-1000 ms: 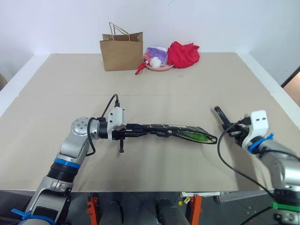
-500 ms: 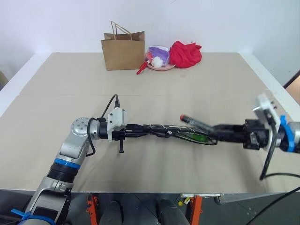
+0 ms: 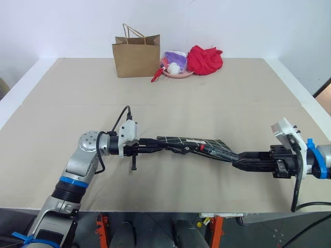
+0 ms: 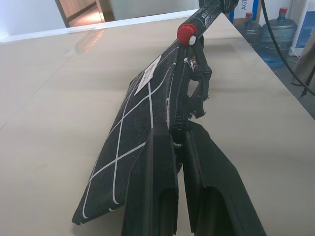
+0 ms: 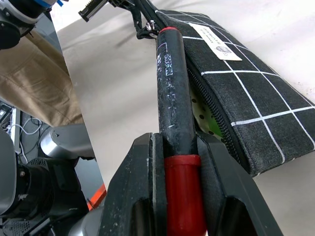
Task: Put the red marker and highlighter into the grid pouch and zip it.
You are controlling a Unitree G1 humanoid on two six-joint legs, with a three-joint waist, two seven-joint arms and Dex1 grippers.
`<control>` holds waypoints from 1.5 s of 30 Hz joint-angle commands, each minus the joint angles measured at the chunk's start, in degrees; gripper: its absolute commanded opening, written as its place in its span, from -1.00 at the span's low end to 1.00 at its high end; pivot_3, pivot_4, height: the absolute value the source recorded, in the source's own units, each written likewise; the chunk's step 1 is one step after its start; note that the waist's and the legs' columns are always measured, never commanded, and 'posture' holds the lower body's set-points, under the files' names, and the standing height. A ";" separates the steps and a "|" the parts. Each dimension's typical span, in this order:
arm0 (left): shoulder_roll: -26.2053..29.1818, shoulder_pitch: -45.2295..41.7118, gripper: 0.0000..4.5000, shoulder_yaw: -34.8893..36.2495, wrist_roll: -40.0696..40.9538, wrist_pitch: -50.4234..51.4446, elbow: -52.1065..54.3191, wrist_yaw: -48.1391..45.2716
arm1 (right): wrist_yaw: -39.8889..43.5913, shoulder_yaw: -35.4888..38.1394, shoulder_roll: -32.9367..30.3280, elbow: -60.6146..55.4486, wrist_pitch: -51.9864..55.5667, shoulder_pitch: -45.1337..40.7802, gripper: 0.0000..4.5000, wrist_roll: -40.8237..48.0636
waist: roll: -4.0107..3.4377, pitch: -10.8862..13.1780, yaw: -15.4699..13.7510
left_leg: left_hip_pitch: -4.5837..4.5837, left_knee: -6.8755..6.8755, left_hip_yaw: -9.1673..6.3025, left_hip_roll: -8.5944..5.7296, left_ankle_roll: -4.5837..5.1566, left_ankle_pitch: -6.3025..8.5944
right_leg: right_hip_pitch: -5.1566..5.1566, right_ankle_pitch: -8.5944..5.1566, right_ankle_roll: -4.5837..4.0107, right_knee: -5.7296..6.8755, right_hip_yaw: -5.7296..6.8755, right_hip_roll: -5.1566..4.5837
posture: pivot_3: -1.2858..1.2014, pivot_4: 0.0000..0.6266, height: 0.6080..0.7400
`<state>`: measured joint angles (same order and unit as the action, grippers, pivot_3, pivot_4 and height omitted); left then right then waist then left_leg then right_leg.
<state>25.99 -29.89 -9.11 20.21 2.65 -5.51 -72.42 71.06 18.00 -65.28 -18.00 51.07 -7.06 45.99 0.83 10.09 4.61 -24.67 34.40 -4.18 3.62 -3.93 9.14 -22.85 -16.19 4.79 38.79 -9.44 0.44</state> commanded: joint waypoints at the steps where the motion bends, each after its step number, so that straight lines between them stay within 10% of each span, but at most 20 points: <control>1: 0.29 -0.66 -1.00 0.88 0.37 -0.44 1.50 0.43 | 1.99 2.42 -2.42 -0.18 0.85 0.27 -0.76 1.25 | 0.00 0.00 -0.01 | 0.00 0.00 0.00 0.00 0.00 0.00 | 0.00 0.00 0.00 0.00 0.00 0.00 | 0.03 -0.52 1.00; 43: -0.70 -0.38 -1.00 0.21 0.03 -0.70 2.32 2.43 | -9.26 -14.78 6.82 6.17 3.75 -18.70 -0.76 -6.13 | 0.01 0.01 -0.13 | -0.09 -0.01 0.00 0.00 -0.01 0.00 | -0.10 0.00 0.01 0.01 0.01 0.00 | 0.03 -0.52 1.00; 45: -0.69 -0.27 -1.00 0.20 0.08 -0.67 2.44 2.46 | -8.77 -14.90 6.71 6.33 3.55 -18.74 -0.12 -6.29 | 0.01 0.01 -0.12 | -0.07 0.00 0.00 0.00 -0.01 0.00 | -0.10 0.02 0.00 0.01 0.00 0.01 | 0.03 -0.52 1.00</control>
<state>25.31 -30.04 -9.20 20.12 2.55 -5.44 -70.27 62.08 2.30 -58.31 -11.49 55.08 -24.84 39.77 0.84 10.10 4.49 -24.73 34.40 -4.18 3.63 -3.94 9.13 -22.94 -16.17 4.79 38.80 -9.44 0.44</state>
